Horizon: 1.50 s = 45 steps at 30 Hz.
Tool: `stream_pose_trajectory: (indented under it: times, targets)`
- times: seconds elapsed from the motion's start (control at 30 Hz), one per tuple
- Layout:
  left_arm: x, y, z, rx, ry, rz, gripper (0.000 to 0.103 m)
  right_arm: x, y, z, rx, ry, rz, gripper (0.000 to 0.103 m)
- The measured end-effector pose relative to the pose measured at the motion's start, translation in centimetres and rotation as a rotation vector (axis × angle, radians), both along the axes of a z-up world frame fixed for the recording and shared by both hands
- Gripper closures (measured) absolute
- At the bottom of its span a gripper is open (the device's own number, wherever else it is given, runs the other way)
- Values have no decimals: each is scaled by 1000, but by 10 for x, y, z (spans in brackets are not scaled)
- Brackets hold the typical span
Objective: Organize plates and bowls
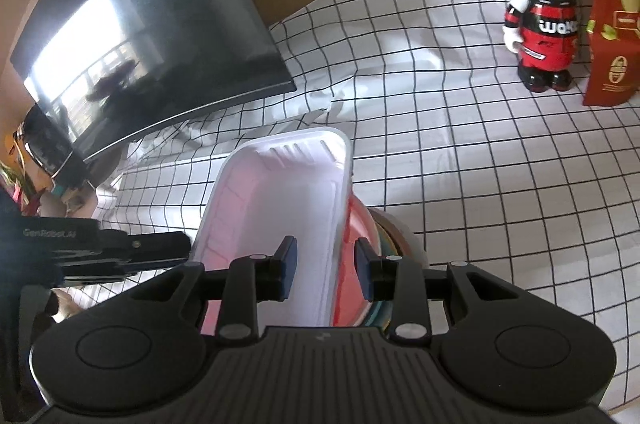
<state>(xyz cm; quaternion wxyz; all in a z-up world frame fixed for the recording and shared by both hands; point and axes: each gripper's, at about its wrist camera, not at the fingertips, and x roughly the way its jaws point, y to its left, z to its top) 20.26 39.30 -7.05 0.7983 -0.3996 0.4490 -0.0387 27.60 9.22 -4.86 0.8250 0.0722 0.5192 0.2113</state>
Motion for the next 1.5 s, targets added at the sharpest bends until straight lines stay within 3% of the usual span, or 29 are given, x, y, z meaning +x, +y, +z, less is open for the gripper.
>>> stream_pose_trajectory:
  times: [0.17, 0.27, 0.33, 0.4, 0.47, 0.6, 0.67, 0.73, 0.93, 1.13, 1.5]
  targets:
    - [-26, 1, 11, 47, -57, 58, 80, -15, -7, 12, -51, -71, -19, 71]
    - [-60, -17, 28, 162, -170, 81, 80, -32, -18, 27, -37, -122, -28, 71]
    - [-87, -41, 39, 245, -230, 70, 80, -51, -26, 39, -18, -164, -13, 65]
    - [-110, -64, 46, 288, -266, 54, 81, -75, -31, 48, -17, -185, 10, 52]
    - [-131, -94, 55, 348, -286, 21, 84, -98, -33, 54, -37, -203, 43, 52]
    - [-169, -155, 68, 462, -235, 0, 85, -150, -35, 61, -79, -222, 105, 47]
    - [-181, -180, 69, 578, -175, 25, 85, -171, -40, 61, -67, -187, 98, 45]
    - [-190, -195, 73, 630, -134, 28, 86, -183, -46, 59, -63, -124, 91, 45]
    - [-205, -209, 85, 514, -73, -23, 86, -215, -50, 71, -91, -143, 110, 45]
    - [-213, -224, 93, 557, -78, -30, 86, -228, -52, 74, -103, -109, 115, 45]
    - [-211, -220, 91, 551, -63, -55, 86, -224, -49, 69, -98, -89, 112, 45]
